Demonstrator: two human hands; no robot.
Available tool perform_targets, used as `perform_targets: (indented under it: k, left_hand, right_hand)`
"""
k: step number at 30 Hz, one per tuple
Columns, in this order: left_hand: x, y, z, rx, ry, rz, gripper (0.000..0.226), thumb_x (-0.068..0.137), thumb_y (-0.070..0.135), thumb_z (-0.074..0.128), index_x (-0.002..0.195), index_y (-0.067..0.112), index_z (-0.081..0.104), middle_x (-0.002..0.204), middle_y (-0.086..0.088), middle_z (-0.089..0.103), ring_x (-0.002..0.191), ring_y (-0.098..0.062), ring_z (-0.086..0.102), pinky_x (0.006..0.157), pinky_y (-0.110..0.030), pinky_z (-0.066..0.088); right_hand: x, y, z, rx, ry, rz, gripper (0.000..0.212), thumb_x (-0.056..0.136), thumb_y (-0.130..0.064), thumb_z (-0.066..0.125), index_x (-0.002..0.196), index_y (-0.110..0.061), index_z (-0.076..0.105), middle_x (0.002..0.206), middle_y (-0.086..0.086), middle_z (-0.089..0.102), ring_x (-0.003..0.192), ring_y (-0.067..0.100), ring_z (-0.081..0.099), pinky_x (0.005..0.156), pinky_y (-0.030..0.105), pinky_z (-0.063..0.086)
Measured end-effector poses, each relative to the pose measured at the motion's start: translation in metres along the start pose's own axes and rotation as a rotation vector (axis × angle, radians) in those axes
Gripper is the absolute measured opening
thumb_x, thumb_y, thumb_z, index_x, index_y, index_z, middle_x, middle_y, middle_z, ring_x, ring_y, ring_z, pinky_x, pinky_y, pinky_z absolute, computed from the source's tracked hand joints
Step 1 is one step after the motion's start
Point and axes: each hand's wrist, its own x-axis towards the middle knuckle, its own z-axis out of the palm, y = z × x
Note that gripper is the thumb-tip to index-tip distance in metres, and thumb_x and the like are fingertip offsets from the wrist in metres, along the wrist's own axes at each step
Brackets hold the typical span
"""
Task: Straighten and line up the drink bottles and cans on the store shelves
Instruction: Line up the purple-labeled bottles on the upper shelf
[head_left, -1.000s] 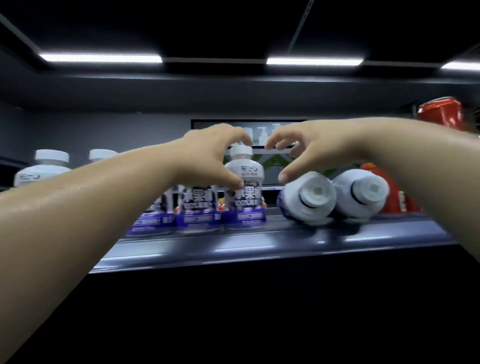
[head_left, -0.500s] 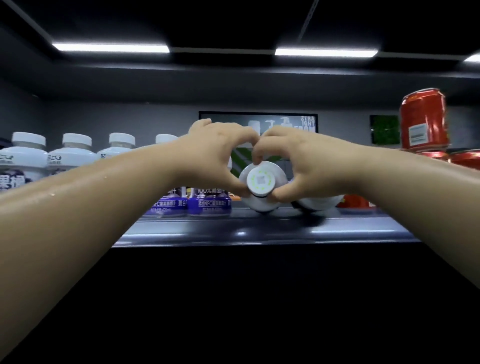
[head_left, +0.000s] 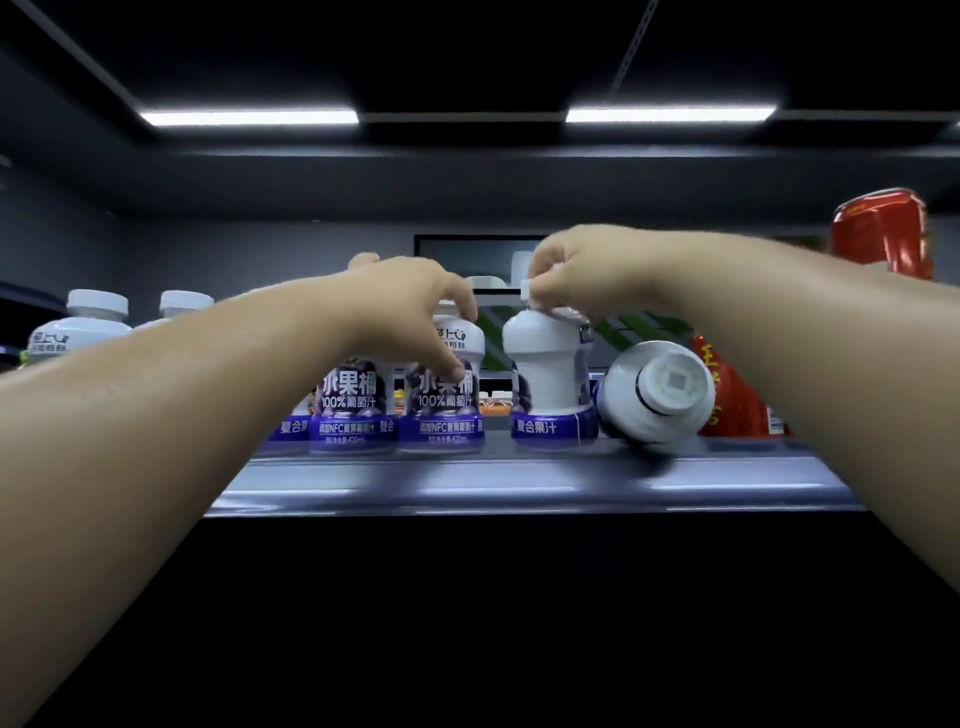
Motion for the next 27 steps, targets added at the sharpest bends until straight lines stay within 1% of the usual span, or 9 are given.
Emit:
perform_targets:
  k: [3,5,8,12,15,19,21,24,27]
  left_hand:
    - [0.005,-0.007,0.001,-0.096,-0.002,0.008,0.060,0.058,0.061,0.085,0.111,0.046,0.061,0.123,0.010,0.058,0.112,-0.019,0.054,0.097,-0.042,0.043]
    - [0.007,-0.009,0.002,-0.126,0.004,0.030,0.059,0.057,0.057,0.087,0.108,0.042,0.064,0.118,0.008,0.059,0.106,-0.018,0.056,0.093,-0.040,0.048]
    - [0.010,-0.013,0.003,-0.101,0.016,0.058,0.062,0.056,0.058,0.087,0.111,0.040,0.065,0.116,0.007,0.058,0.104,-0.018,0.056,0.090,-0.039,0.048]
    - [0.008,-0.019,0.006,-0.139,0.032,0.090,0.060,0.057,0.059,0.086,0.110,0.041,0.064,0.112,0.009,0.057,0.098,-0.016,0.057,0.084,-0.036,0.047]
    - [0.008,-0.021,0.009,-0.131,0.051,0.112,0.059,0.059,0.060,0.084,0.111,0.041,0.064,0.112,0.009,0.056,0.103,-0.017,0.053,0.087,-0.037,0.045]
    - [0.005,-0.022,0.009,-0.132,0.044,0.120,0.059,0.062,0.059,0.083,0.114,0.040,0.063,0.116,0.009,0.054,0.107,-0.017,0.052,0.092,-0.040,0.045]
    - [0.005,-0.022,0.009,-0.137,0.042,0.121,0.059,0.063,0.058,0.083,0.115,0.040,0.063,0.117,0.009,0.054,0.109,-0.017,0.052,0.092,-0.039,0.044]
    - [0.004,-0.021,0.010,-0.127,0.044,0.122,0.059,0.065,0.057,0.082,0.117,0.038,0.062,0.119,0.008,0.054,0.112,-0.018,0.051,0.093,-0.038,0.043]
    - [0.003,-0.018,0.010,-0.115,0.038,0.110,0.058,0.067,0.055,0.082,0.118,0.037,0.061,0.121,0.007,0.055,0.113,-0.019,0.051,0.094,-0.038,0.043]
  right_hand:
    - [0.011,0.009,0.008,0.133,-0.117,0.068,0.022,0.088,-0.020,0.052,0.105,-0.018,0.066,0.102,0.010,0.064,0.080,0.025,0.056,0.075,0.040,0.053]
    - [0.014,0.011,0.011,0.309,-0.211,0.121,0.024,0.087,-0.023,0.056,0.108,-0.027,0.067,0.099,0.010,0.064,0.080,0.023,0.056,0.073,0.039,0.051]
    - [0.025,0.008,0.017,0.225,-0.191,0.073,0.031,0.074,-0.051,0.078,0.098,-0.033,0.071,0.101,0.007,0.072,0.078,0.018,0.066,0.069,0.034,0.056]
    - [0.029,0.002,0.009,0.265,-0.259,0.128,0.046,0.066,-0.042,0.088,0.107,-0.033,0.070,0.104,0.005,0.073,0.091,0.026,0.073,0.082,0.043,0.061]
    - [0.023,-0.002,0.010,0.154,-0.274,0.131,0.066,0.057,-0.038,0.094,0.116,-0.034,0.064,0.107,0.003,0.068,0.089,0.025,0.072,0.073,0.036,0.062]
    - [0.014,-0.003,0.016,0.298,-0.285,0.142,0.060,0.073,-0.007,0.084,0.122,-0.032,0.060,0.110,0.009,0.065,0.091,0.023,0.070,0.067,0.028,0.056]
    - [0.010,-0.003,0.017,0.338,-0.261,0.149,0.058,0.073,-0.013,0.085,0.122,-0.035,0.062,0.112,0.007,0.064,0.095,0.024,0.069,0.072,0.031,0.056]
    - [0.010,-0.009,0.020,0.164,-0.159,0.121,0.055,0.068,-0.029,0.087,0.115,-0.042,0.063,0.108,-0.001,0.061,0.091,0.022,0.066,0.067,0.031,0.055]
    - [0.008,-0.005,0.020,0.272,-0.182,0.131,0.052,0.069,-0.019,0.085,0.111,-0.041,0.064,0.109,0.007,0.061,0.088,0.026,0.064,0.075,0.039,0.056]
